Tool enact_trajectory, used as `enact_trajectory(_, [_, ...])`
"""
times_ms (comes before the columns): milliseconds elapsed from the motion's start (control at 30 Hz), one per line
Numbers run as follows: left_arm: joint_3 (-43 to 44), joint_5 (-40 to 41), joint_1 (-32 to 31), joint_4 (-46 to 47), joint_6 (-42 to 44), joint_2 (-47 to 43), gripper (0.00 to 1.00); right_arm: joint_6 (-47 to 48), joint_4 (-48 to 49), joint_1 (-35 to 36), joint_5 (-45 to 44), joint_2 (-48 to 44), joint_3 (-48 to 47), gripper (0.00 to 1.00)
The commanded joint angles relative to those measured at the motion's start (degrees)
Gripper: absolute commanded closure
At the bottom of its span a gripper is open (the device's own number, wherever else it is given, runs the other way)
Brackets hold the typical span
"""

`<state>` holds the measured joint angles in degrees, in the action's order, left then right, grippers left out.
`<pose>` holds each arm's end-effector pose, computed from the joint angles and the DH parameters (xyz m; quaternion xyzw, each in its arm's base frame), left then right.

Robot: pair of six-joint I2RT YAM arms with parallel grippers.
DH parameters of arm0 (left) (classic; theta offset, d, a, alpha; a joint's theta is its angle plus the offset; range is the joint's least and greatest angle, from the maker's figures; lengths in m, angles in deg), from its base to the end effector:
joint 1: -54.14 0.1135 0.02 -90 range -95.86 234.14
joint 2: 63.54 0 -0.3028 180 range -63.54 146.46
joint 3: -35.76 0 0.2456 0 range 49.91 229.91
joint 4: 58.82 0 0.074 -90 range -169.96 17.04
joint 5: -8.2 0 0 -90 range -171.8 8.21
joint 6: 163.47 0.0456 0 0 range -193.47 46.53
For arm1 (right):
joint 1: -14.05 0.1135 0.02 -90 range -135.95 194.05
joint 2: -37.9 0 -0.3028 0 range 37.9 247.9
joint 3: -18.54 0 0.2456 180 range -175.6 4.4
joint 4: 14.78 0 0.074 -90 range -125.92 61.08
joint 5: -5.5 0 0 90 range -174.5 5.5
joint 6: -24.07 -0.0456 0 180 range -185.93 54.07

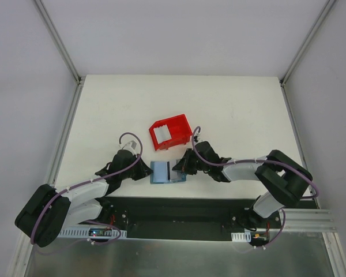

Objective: Put the credit cards into the card holder
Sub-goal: Insert the credit card into the card holder.

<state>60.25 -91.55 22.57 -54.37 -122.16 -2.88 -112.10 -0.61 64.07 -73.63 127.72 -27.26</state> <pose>0.1417 -0.0961 0.1700 -0.0886 0.8667 -0.3695 0.3231 0.1853 0.2344 0.1865 -0.0764 0.8594 0.4260 0.2722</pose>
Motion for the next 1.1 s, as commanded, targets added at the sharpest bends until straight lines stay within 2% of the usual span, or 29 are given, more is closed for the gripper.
enact_trajectory(0, [-1.0,2.2,-0.5,-1.5,0.0,-0.4,1.00,-0.9,2.2,1.5,-0.3,1.7,0.7,1.00])
enact_trajectory(433, [-0.9,1.8,-0.5,-1.4,0.1,-0.3,1.00,-2.2,5.7,1.9,-2.0,5.2,1.2,1.00])
enact_trajectory(600, [-1.1,1.8,-0.5,-1.5,0.1,-0.7,1.00,-2.2,5.6,0.1,-1.4,6.6,0.1,1.00])
enact_trajectory(900, [-0.8,1.9,-0.6,-1.3,0.2,-0.8,1.00,-4.3,5.9,3.3,0.6,10.9,-3.0,0.99])
enact_trajectory(1067, [-0.9,2.1,-0.5,-1.4,0.3,-1.4,1.00,-1.5,-1.3,2.8,-2.5,7.7,-3.8,0.84])
